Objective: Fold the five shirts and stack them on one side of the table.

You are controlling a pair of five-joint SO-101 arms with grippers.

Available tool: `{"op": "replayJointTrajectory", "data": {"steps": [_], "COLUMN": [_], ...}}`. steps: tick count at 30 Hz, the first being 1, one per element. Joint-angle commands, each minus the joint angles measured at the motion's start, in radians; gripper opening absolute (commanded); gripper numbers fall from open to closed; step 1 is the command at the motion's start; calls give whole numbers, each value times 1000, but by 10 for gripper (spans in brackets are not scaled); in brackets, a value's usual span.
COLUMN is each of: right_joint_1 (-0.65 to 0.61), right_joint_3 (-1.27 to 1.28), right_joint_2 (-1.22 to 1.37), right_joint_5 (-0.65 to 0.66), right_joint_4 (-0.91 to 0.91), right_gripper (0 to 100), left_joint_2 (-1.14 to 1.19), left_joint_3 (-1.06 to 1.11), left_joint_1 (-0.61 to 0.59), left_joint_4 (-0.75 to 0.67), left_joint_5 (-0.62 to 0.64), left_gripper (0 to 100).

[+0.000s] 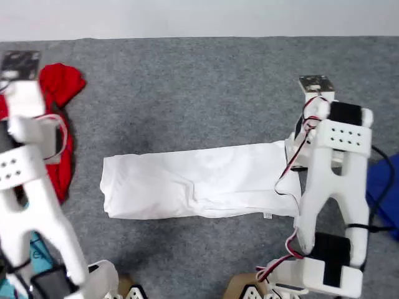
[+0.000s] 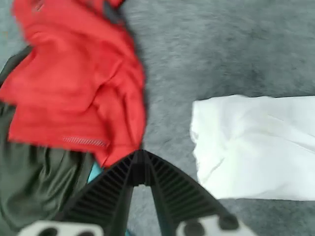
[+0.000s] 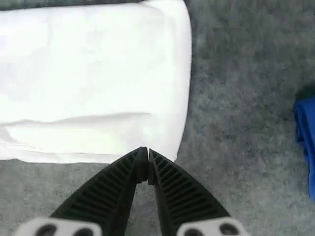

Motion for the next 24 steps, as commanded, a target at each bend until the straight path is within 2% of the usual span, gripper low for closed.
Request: {"op": "replayJointTrajectory", "data": {"steps": [1, 7, 13, 15, 24], "right_joint_1": [35, 36, 31, 25, -119], "right_joint_3": [-44, 31, 158, 204, 407], "right_joint_2": [-48, -56, -48, -48, -47], "right_joint_5": [0, -6, -74, -103, -180], "right_joint_4": [7, -79, -171, -223, -460], "right_gripper": [9, 40, 221, 253, 257], "left_joint_2": [-124, -281, -322, -322, -321], "left_joint_3": [105, 288, 358, 363, 357], "left_joint_1": [-89, -172, -180, -180, -178], "left_joint_4": [12, -25, -46, -46, -52], "left_joint_5": [3, 2, 2, 2, 2], "left_gripper": [2, 2, 2, 2, 2]}}
